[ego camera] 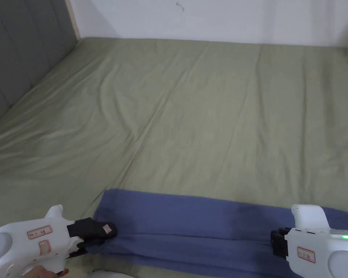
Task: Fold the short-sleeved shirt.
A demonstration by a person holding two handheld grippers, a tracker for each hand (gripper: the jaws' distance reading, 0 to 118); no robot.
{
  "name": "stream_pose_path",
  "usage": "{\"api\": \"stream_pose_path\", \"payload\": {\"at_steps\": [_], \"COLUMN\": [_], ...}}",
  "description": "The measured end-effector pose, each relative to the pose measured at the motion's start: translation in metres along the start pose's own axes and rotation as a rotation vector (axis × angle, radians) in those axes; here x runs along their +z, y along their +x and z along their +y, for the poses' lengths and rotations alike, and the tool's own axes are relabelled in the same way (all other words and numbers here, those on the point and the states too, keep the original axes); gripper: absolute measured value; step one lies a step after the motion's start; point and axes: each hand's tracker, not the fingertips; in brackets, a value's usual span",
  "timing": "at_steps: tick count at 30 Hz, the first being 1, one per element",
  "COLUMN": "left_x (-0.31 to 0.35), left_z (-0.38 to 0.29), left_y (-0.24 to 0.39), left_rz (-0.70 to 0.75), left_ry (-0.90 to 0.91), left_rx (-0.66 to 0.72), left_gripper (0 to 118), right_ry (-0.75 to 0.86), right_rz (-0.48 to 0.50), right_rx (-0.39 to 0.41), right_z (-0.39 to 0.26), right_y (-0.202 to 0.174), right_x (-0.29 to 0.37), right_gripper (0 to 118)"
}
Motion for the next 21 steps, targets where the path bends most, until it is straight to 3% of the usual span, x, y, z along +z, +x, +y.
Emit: {"api": "stream_pose_path", "payload": {"at_steps": [4, 8, 16, 21], "left_x": [0.012, 0.019, 0.065, 0.063], "left_z": [0.002, 0.007, 0.032, 0.031], "left_y": [0.011, 0.014, -0.007, 0.015], "left_rz": [-0.027, 0.031, 0.109, 0.132], "left_ry": [0.016, 0.041, 0.115, 0.129], "left_rx": [-0.040, -0.085, -0.051, -0.083], "left_gripper": [6, 6, 6, 6], "right_ry": [0.010, 0.016, 0.016, 0.010], "right_rz": [-0.011, -0.010, -0.019, -0.013], "right_rx": [-0.012, -0.073, -0.099, -0.132], "right_z": [0.000, 0.002, -0.004, -0.009], "right_y": [0.009, 0.020, 0.032, 0.039], "right_x": [0.009, 0.012, 0.017, 0.017], "right_gripper": [0, 0, 0, 0]}}
